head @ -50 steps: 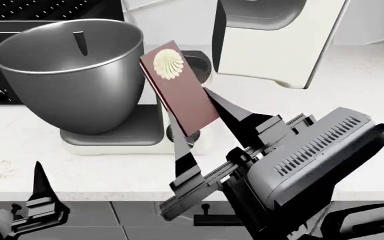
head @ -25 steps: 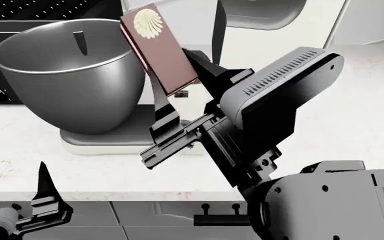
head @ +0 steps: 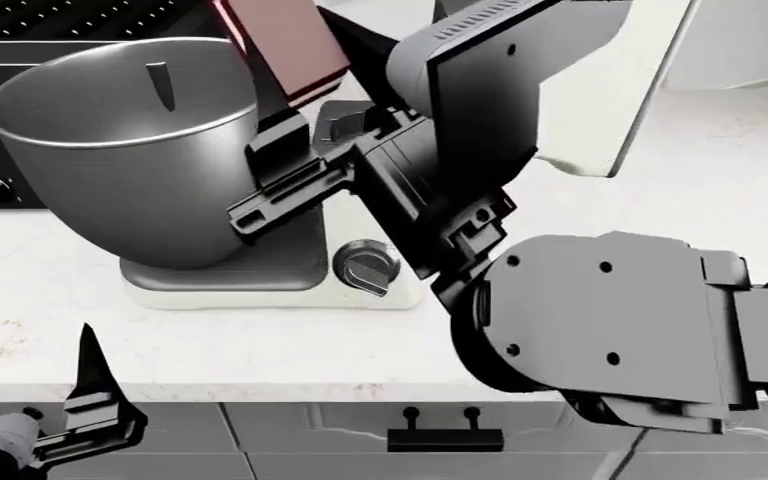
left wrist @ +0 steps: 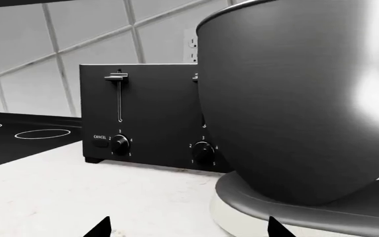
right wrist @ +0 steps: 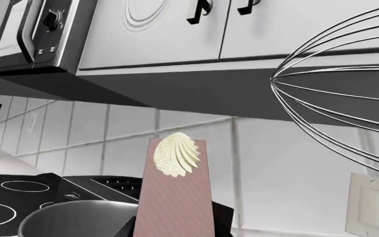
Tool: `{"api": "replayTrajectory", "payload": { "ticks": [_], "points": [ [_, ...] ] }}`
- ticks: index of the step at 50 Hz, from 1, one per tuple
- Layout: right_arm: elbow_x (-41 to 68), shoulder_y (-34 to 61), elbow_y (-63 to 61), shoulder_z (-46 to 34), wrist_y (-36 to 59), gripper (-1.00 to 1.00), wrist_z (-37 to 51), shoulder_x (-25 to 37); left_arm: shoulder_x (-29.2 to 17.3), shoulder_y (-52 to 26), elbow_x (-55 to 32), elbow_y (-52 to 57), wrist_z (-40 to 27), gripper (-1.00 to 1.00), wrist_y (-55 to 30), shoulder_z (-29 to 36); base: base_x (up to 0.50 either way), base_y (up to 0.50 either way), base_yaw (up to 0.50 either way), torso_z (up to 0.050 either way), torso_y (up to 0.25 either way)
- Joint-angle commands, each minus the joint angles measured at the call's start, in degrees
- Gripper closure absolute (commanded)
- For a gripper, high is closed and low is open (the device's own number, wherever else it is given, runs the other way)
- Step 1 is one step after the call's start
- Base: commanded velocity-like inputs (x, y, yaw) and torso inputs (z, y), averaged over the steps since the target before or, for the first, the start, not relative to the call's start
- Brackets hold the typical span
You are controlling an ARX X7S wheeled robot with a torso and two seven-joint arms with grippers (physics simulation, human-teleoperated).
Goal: Place the cake in the stand mixer bowl.
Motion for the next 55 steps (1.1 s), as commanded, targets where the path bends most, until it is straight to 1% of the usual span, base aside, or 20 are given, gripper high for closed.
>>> {"api": "replayTrajectory", "payload": {
  "ticks": [1,14,21,29,41,55],
  "points": [
    [2.9,1.1,6.6,3.0,-0.1,1.0,-4.7,-4.1,0.1,0.1,-0.1,-0.2,0.1,-1.0,0.2,-0.1,0.0,0.0,0.0,0.0,0.0],
    [6.9,-0.5,16.2,4.8,-0.9,1.0,-11.1,-10.3,0.1,0.5,0.0,-0.1,0.1,-1.0,0.5,-0.4,0.0,0.0,0.0,0.0,0.0],
    [9.8,-3.2,23.5,5.5,-1.5,1.0,-15.9,-15.5,0.2,0.5,-0.2,-0.3,0.4,-1.0,0.8,-0.4,0.0,0.0,0.0,0.0,0.001],
    [10.6,-2.9,25.1,5.9,-0.2,1.0,-14.2,-19.5,0.1,0.6,-0.4,-0.3,0.4,-1.0,0.8,-0.6,0.0,0.0,0.0,0.0,0.0],
    [12.0,-2.0,26.3,6.3,1.6,1.0,-14.2,-21.4,0.2,0.6,-0.5,-0.3,0.4,-1.0,1.0,-0.7,0.0,0.0,0.0,0.002,0.001],
    [14.5,-2.2,33.5,7.5,3.2,1.0,-16.1,-24.7,0.5,0.1,-0.8,-0.9,0.6,-1.0,0.8,-0.3,0.0,0.0,0.0,0.0,0.001]
  ]
}}
